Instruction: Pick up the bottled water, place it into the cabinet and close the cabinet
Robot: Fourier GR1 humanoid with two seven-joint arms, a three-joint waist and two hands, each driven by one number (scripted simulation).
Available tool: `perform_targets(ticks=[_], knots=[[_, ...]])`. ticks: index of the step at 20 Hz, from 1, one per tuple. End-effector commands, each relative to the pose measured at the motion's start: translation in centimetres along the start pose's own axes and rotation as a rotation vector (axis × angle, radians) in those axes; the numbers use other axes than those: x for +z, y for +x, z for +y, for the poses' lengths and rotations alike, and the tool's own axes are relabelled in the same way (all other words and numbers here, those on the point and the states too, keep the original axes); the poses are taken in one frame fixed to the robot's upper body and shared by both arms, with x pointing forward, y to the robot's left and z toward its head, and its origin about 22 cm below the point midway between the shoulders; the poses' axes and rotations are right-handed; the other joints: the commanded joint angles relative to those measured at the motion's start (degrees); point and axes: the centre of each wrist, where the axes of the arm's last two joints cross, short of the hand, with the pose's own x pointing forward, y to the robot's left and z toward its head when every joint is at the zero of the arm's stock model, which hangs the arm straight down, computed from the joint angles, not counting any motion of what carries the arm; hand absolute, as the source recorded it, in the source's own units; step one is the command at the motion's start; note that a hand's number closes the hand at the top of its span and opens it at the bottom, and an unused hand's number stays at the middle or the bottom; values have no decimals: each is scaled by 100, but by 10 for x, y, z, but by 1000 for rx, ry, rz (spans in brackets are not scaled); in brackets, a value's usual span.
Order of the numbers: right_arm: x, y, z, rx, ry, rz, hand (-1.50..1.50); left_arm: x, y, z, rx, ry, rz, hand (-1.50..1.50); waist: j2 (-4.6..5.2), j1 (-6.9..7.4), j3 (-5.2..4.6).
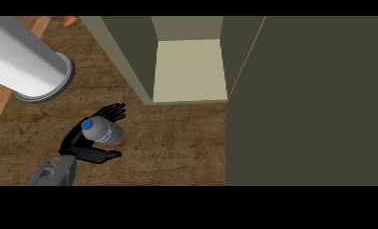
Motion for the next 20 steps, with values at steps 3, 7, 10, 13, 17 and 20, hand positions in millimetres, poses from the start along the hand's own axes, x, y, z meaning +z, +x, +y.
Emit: perform_targets(ticks=[3, 7, 10, 13, 17, 20], knots=[[-2, 38, 25, -12, 17, -103, -150, 2, -18, -9, 217, -75, -79, 150, 1, -9, -6], [0, 33, 20, -27, 17, -88, -150, -6, -18, -15, 269, -116, -95, 150, 4, 31, -2], [1, 35, 12, -13, 10, -79, -150, -5, -8, -3, 225, -137, -105, 150, 2, 97, 4], [5, 39, 21, -5, 10, -76, -150, -17, -14, -20, 237, -29, -182, 150, -11, 56, 2], [6, 33, 10, 8, -9, -87, -150, 27, -33, -11, 217, 408, -271, 150, -36, 243, -2], [8, 39, 12, 4, -7, -71, -150, 27, -23, 0, 196, 509, -349, 150, -36, 203, 12]])
